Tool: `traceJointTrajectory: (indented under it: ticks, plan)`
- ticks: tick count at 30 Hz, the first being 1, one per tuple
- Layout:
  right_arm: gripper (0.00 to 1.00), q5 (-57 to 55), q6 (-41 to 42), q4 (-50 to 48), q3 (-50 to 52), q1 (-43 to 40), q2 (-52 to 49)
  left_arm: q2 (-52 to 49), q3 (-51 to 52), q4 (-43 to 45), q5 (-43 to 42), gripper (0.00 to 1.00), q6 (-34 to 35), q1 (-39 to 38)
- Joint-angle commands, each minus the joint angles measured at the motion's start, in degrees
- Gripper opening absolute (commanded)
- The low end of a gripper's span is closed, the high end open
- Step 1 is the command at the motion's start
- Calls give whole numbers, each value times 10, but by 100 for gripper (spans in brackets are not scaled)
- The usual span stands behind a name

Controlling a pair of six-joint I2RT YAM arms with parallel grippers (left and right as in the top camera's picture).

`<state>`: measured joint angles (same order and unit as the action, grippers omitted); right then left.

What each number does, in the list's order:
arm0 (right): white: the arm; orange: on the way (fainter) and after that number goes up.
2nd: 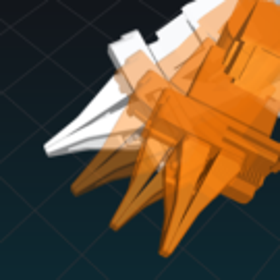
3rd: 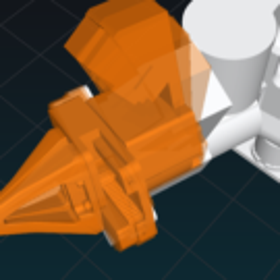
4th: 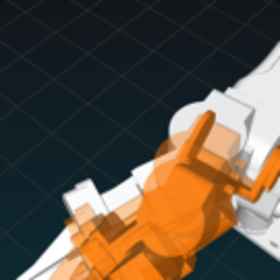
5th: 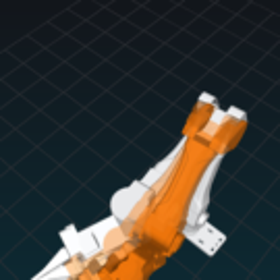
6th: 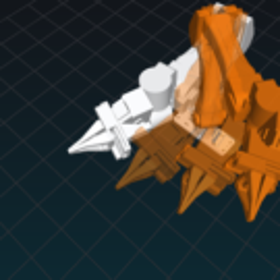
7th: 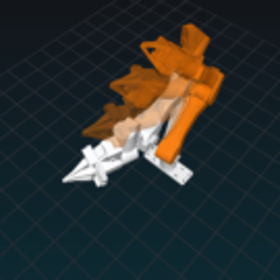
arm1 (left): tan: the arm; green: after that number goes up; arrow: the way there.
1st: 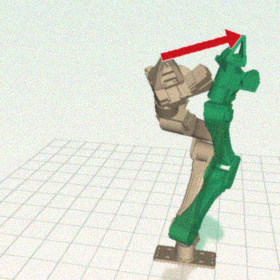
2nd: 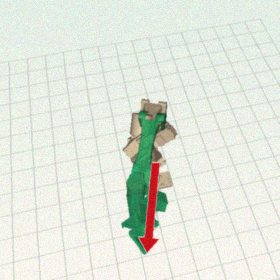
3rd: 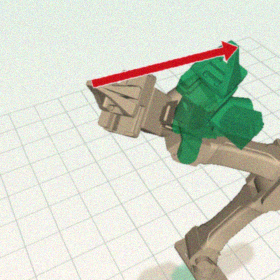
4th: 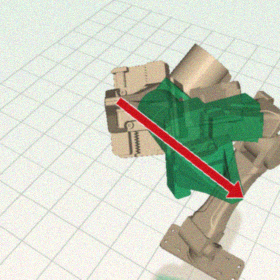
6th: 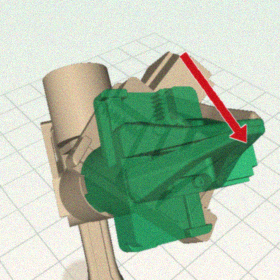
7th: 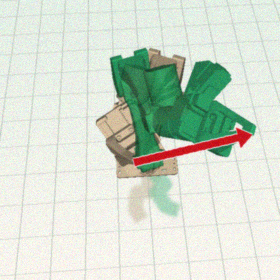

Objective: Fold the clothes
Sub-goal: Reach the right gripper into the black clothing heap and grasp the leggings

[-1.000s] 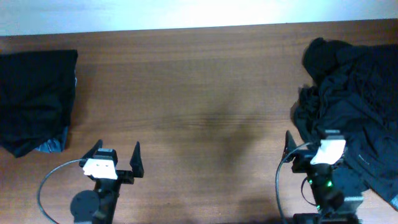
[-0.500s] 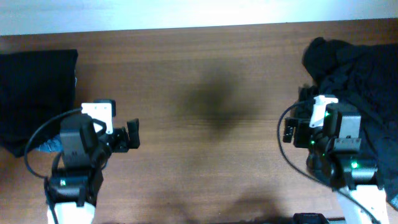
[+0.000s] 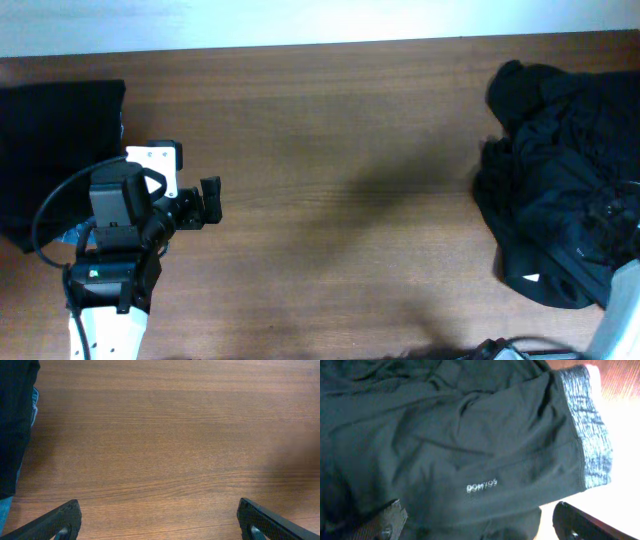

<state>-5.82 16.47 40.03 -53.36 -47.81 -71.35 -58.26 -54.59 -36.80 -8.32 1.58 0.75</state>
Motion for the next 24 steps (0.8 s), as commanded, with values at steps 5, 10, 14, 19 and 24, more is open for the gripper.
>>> traceJointTrajectory:
  ticks: [5, 10, 14, 19, 24]
  plan:
    - [100, 17, 26, -69, -12, -10, -158, -3, -13, 12, -4, 99, 1, -2]
    - [100, 39, 25, -160, -12, -10, -236, -3, -13, 12, -4, 99, 1, -2]
    - [56, 48, 25, -180, -12, -10, -269, -3, -13, 12, -4, 99, 1, -2]
    - [4, 160, 25, -176, -42, -10, -251, -3, -13, 12, -4, 99, 1, -2]
    - [4, 294, 23, -117, -152, 6, -195, -3, -13, 12, -4, 99, 1, -2]
